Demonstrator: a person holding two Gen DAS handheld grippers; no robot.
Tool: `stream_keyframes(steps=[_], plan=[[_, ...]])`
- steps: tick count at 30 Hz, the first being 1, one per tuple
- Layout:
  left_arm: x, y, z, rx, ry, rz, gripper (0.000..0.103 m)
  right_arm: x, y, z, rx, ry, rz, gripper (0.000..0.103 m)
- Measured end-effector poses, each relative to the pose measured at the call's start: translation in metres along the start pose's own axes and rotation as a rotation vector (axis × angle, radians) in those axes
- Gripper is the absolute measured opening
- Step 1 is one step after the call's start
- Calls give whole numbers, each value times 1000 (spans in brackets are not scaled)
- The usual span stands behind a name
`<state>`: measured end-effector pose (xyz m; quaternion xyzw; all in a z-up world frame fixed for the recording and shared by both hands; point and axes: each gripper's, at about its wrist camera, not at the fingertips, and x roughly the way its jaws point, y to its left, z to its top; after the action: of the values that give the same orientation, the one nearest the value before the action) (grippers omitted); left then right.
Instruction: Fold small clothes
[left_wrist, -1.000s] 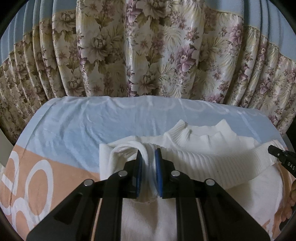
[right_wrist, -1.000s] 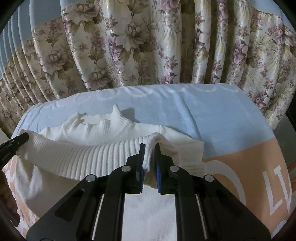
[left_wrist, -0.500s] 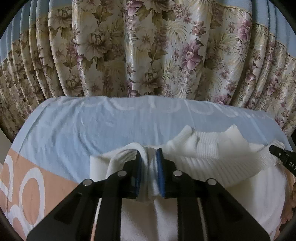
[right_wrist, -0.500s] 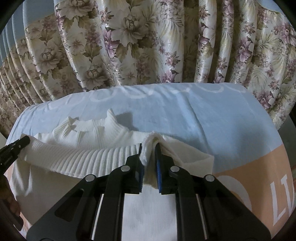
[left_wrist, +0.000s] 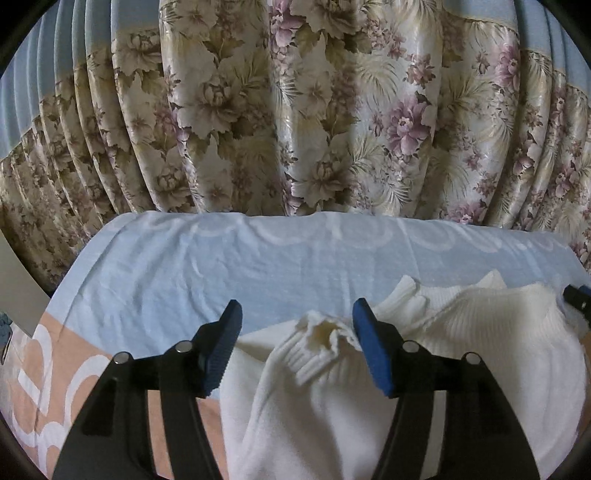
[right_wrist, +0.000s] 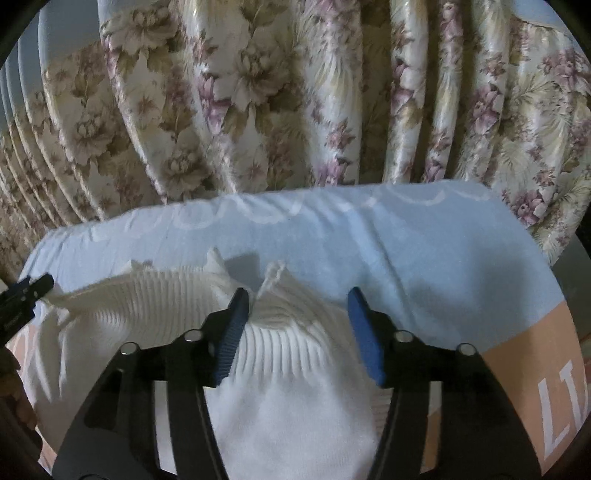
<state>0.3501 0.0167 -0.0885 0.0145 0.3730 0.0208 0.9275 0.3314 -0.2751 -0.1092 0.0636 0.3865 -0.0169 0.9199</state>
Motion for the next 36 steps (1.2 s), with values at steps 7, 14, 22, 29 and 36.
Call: stream_keyframes(steps=[7,14,22,29,36], plan=[[-10,0,-2,-1,-7,-14,63,-15,-3,4,-22,-15,-10,57],[-21,14,-4,-34,-24,6,63,-23,-9,-8,-16,1,-14,57],[-41,20,-17,-23,-22,12,63,-38,-18,-23,8,10,-26,57],[-43,14,-57,13,39,4,63,-50,-37,-51,37,47,-45,57],[-25,31,-95,16,113,48,72,-61,-35,-83,21,84,-30,57]])
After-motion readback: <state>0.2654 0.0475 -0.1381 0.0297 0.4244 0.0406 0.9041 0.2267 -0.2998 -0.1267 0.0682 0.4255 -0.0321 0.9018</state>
